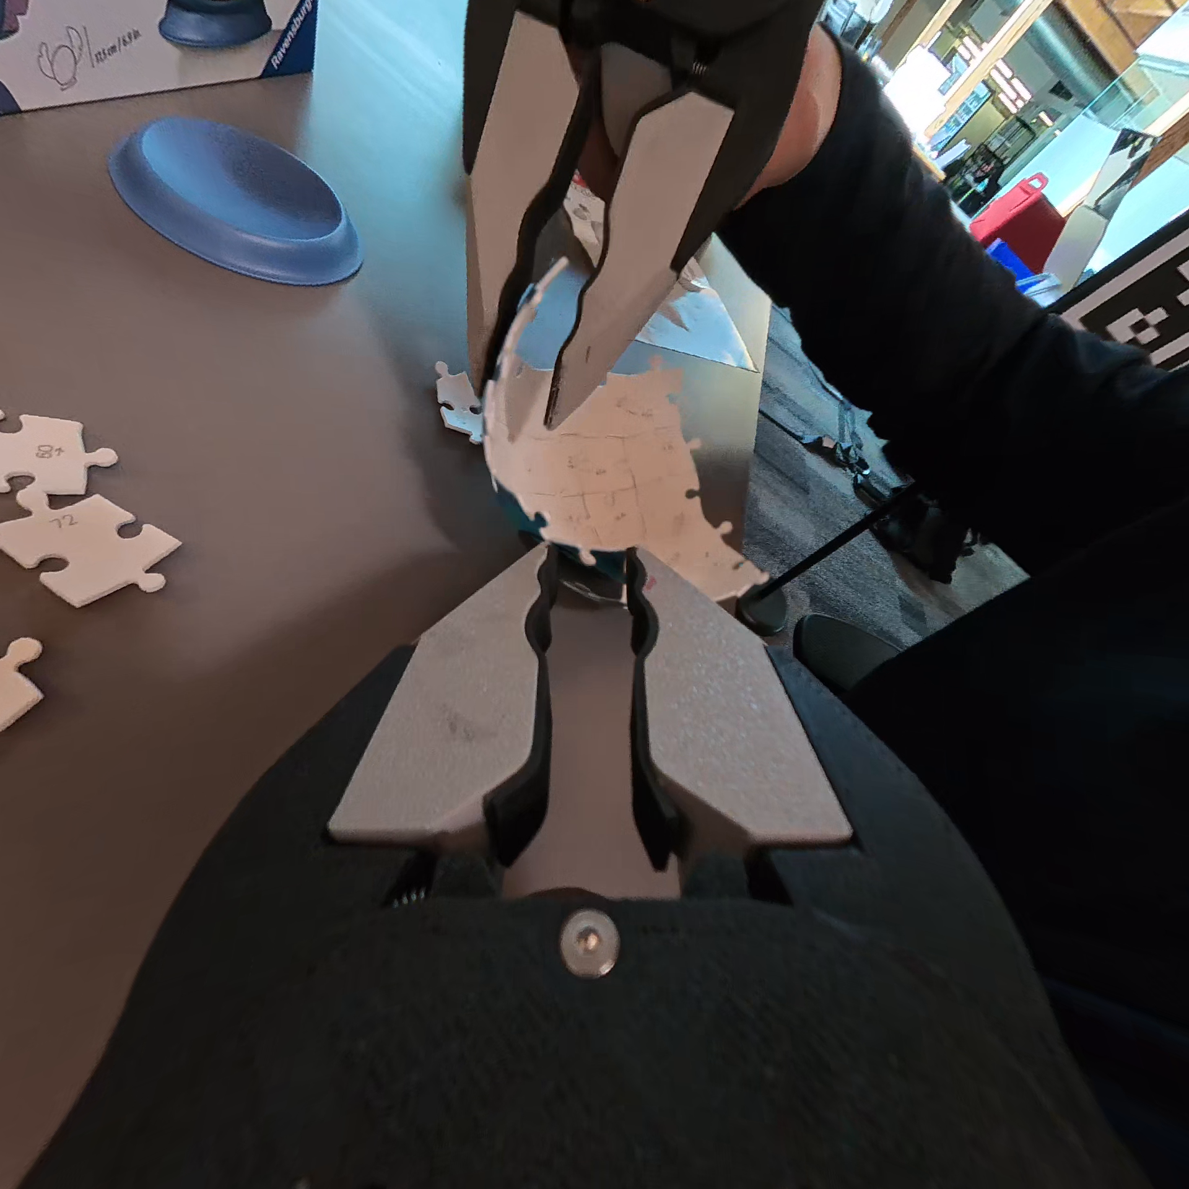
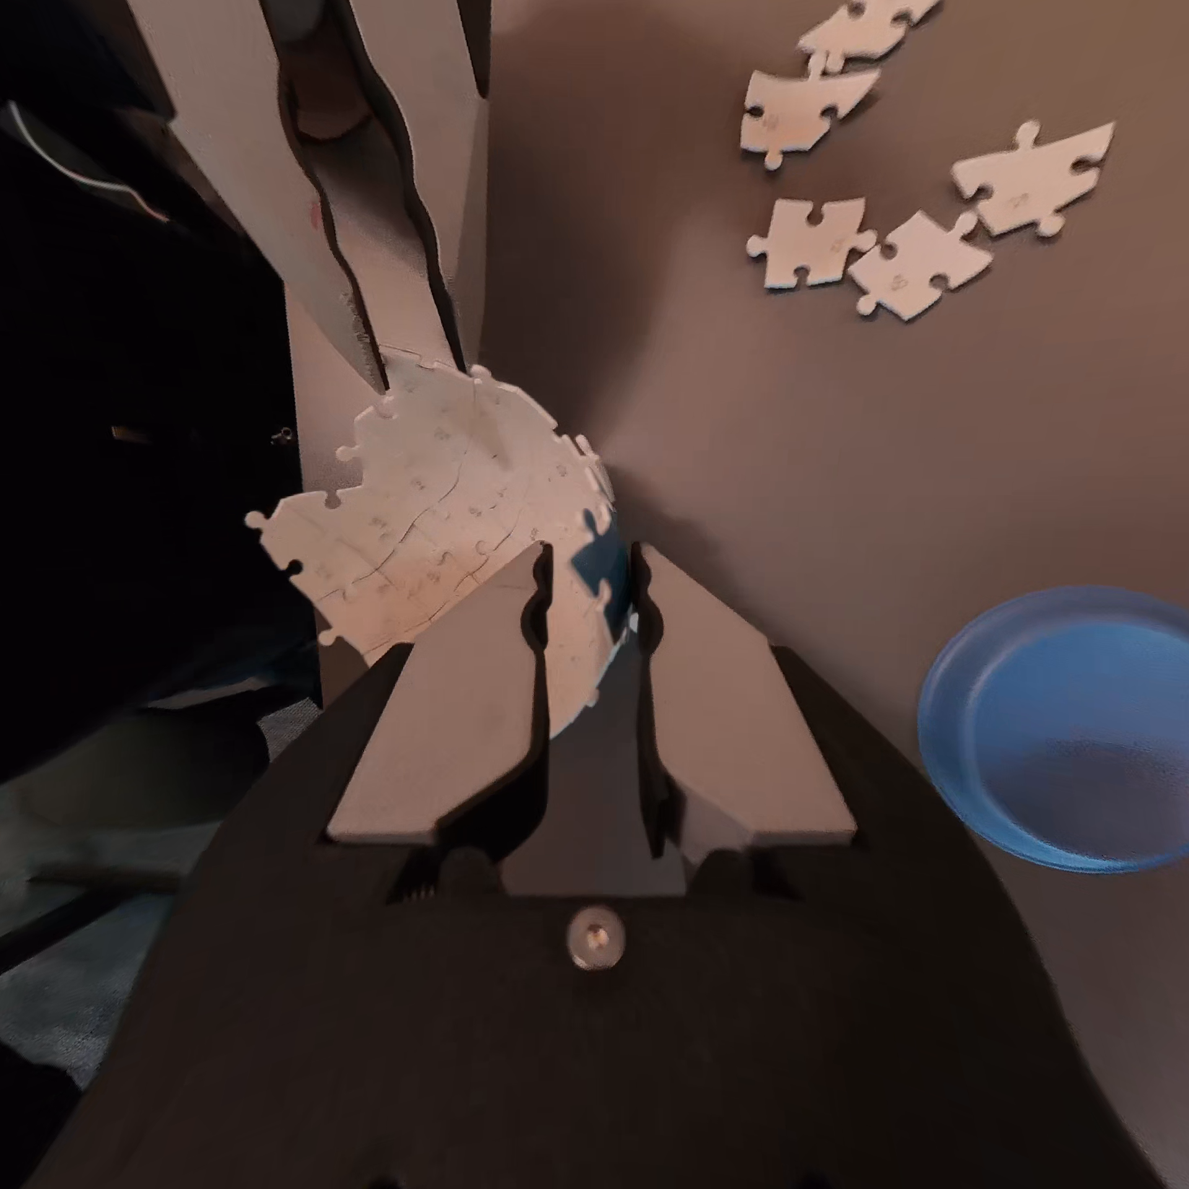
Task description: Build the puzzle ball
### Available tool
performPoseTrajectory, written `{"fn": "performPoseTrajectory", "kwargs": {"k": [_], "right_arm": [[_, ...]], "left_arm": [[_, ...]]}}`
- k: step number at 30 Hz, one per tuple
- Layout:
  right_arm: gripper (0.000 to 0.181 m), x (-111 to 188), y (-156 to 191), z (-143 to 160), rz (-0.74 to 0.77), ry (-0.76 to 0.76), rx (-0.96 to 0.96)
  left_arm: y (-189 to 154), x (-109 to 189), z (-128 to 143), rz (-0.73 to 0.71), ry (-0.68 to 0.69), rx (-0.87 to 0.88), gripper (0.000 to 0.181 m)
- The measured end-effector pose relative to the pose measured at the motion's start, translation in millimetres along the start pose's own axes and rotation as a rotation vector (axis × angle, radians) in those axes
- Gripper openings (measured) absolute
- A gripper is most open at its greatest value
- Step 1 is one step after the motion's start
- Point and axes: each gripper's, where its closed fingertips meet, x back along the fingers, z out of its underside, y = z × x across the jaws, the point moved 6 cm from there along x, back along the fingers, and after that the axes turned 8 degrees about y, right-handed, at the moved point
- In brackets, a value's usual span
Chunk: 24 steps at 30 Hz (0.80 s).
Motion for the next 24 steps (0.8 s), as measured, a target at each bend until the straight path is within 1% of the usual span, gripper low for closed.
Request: {"fn": "performPoseTrajectory", "kwargs": {"k": [2, 7, 12, 14, 16, 19, 22, 24], "right_arm": [[0.019, -5.3, -1.0, 1.4, -0.007, 0.025, -0.020], [0.004, -12.9, -4.0, 5.8, 0.010, -0.043, -0.088], [0.005, -18.8, -2.8, 16.3, 0.033, -0.114, -0.181], [0.005, -19.1, -1.8, 18.9, 0.036, -0.145, -0.207], [0.005, -18.7, -0.7, 19.8, 0.034, -0.173, -0.222], [0.005, -18.9, 2.0, 18.7, 0.027, -0.199, -0.227], [0.005, -20.0, 5.0, 17.5, 0.028, -0.209, -0.223], [0.006, -20.9, 5.2, 18.4, 0.037, -0.204, -0.226]], "left_arm": [[0.5, -1.8, 0.9, 0.005, 0.002, 0.002, 0.018], [3.4, -0.4, 1.4, -0.006, -0.008, 0.011, 0.016], [2.3, 9.0, 0.5, -0.041, -0.041, 0.023, 0.020], [0.8, 8.8, 6.0, -0.043, -0.021, 0.047, 0.025], [-2.7, 2.9, 13.4, -0.019, 0.027, 0.069, 0.030], [-0.2, -6.0, 16.1, -0.049, 0.061, 0.058, 0.029], [-0.5, -10.6, 11.2, -0.038, 0.055, 0.055, 0.022], [-1.1, -13.3, 9.6, -0.049, 0.064, 0.041, 0.021]]}}
